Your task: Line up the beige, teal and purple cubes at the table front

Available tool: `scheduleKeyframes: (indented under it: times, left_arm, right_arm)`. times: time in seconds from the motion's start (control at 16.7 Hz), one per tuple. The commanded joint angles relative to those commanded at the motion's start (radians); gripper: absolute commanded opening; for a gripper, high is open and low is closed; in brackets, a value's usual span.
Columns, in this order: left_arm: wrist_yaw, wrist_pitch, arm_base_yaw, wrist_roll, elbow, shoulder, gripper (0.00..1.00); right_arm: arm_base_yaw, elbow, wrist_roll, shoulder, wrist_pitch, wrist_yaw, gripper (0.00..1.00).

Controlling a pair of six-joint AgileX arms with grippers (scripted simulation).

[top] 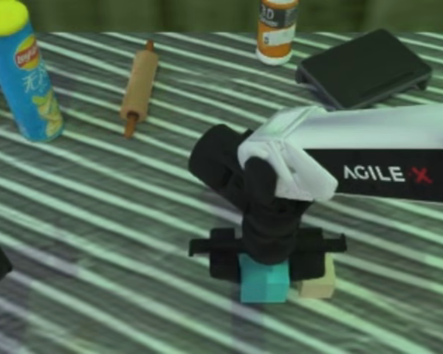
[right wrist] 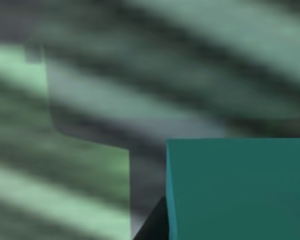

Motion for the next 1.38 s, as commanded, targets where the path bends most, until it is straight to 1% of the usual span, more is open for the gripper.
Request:
scheduleKeyframes:
  times: [0.42, 0.48, 1.02, 1.14, 1.38]
  left_arm:
    - [0.0, 0.0, 0.0, 0.0, 0.0, 0.0, 1.0]
    - [0.0, 0.0, 0.0, 0.0, 0.0, 0.0, 1.0]
    - [0.0, 0.0, 0.0, 0.0, 0.0, 0.0, 1.0]
    - [0.0, 0.0, 0.0, 0.0, 0.0, 0.0, 1.0]
    - [0.0, 0.0, 0.0, 0.0, 0.0, 0.0, 1.0]
  right_arm:
    - [0.0, 0.0, 0.0, 0.0, 0.0, 0.0, 0.98]
    - [0.0, 0.0, 0.0, 0.0, 0.0, 0.0, 1.0]
    - [-0.001, 0.004, 0.0, -0.002, -0.003, 0.0, 1.0]
    - [0.003, 0.034, 0.001, -0.013, -0.042, 0.0, 1.0]
    - [0.008, 0.128, 0.002, -0.063, -0.203, -0.001, 1.0]
